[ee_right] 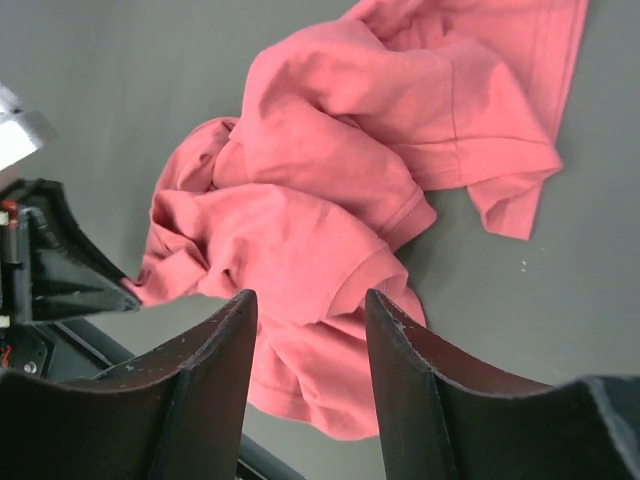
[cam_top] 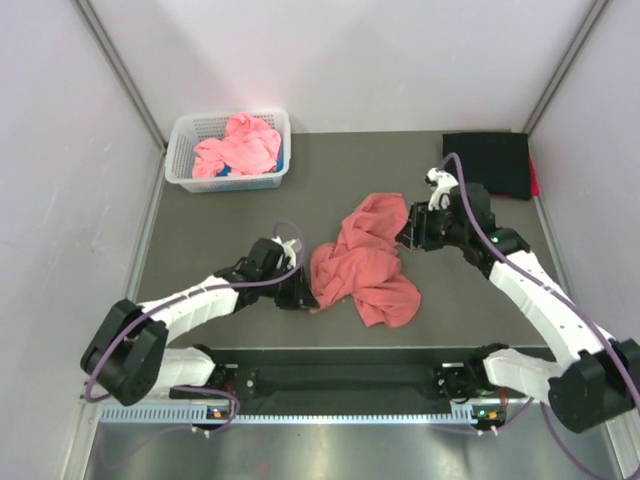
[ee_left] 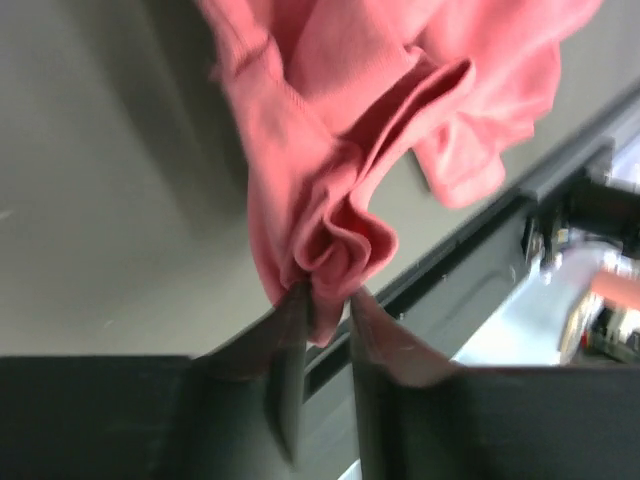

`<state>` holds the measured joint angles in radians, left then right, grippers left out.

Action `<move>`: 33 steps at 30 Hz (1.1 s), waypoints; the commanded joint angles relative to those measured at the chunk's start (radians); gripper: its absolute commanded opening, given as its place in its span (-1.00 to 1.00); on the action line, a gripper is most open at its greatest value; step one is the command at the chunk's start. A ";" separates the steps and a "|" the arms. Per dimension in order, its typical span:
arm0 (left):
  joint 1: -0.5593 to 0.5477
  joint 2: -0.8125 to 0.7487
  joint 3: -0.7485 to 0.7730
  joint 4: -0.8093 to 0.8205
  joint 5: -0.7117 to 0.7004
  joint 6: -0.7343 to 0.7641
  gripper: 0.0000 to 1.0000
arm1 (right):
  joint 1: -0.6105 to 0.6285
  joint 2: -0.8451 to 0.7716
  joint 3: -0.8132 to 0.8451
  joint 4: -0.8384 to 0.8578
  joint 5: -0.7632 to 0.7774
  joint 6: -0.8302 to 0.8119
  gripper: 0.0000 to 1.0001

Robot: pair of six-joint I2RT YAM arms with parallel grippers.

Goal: Fold and stack the t-shirts
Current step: Flatten the tshirt out

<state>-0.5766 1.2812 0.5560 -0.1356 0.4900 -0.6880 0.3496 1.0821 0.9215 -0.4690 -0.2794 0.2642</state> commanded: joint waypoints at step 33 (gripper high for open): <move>0.429 -0.220 0.047 -0.101 -0.056 -0.048 0.00 | 0.546 0.515 0.119 0.224 0.161 -0.137 -0.18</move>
<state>-0.1520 1.0698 0.6167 -0.2901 0.4038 -0.7322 0.8818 1.6634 1.0466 -0.3252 -0.1368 0.1596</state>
